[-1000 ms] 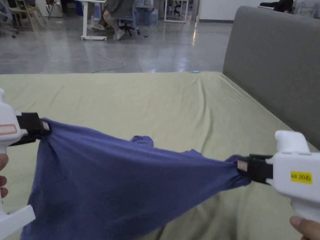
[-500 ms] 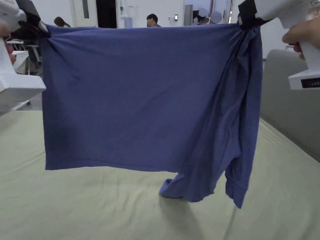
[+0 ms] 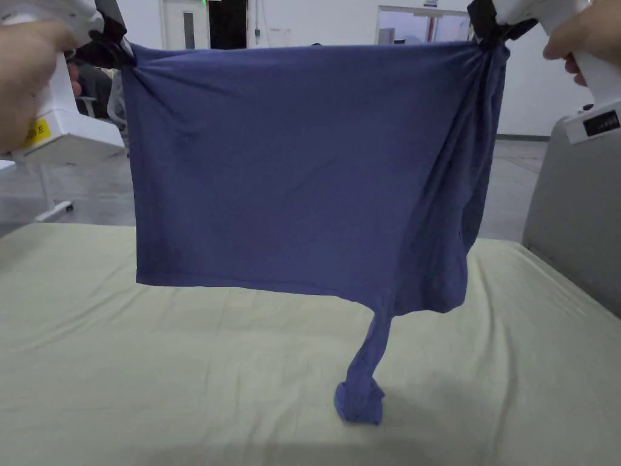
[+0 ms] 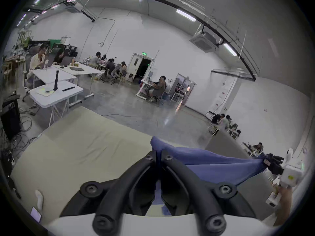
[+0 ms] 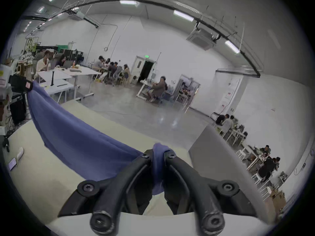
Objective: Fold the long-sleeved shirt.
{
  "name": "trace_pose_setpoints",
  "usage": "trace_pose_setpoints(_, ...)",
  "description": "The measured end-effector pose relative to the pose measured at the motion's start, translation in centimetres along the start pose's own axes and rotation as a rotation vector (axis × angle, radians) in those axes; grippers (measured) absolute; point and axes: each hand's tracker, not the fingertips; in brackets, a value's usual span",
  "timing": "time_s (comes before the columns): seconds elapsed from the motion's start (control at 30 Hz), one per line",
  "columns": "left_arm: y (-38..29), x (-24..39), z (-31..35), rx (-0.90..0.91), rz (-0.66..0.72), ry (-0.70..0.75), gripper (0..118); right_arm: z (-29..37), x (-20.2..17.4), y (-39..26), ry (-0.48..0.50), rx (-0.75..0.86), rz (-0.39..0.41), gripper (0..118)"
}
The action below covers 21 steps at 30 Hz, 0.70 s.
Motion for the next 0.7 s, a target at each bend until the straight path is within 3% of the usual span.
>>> trace_pose_setpoints(0.23, -15.9, -5.5, -6.1, -0.329, -0.025, 0.07, 0, -10.0, -7.1, -16.3, 0.093, -0.298, 0.035, 6)
trace_pose_setpoints(0.37, -24.8, -9.5, -7.7, -0.487, -0.021, 0.107, 0, -12.2, -10.8, -26.1, 0.181, -0.417, -0.011, 6)
trace_pose_setpoints(0.53, -34.4, -14.2, -4.7, -0.647, 0.058, 0.05, 0, -10.0, -14.4, -37.7, 0.254, -0.551, 0.115, 6)
trace_pose_setpoints(0.7, -41.2, -15.2, 2.3, -0.751, -0.076, 0.069, 0, -2.8, -15.1, -44.6, 0.358, -0.567, 0.007, 6)
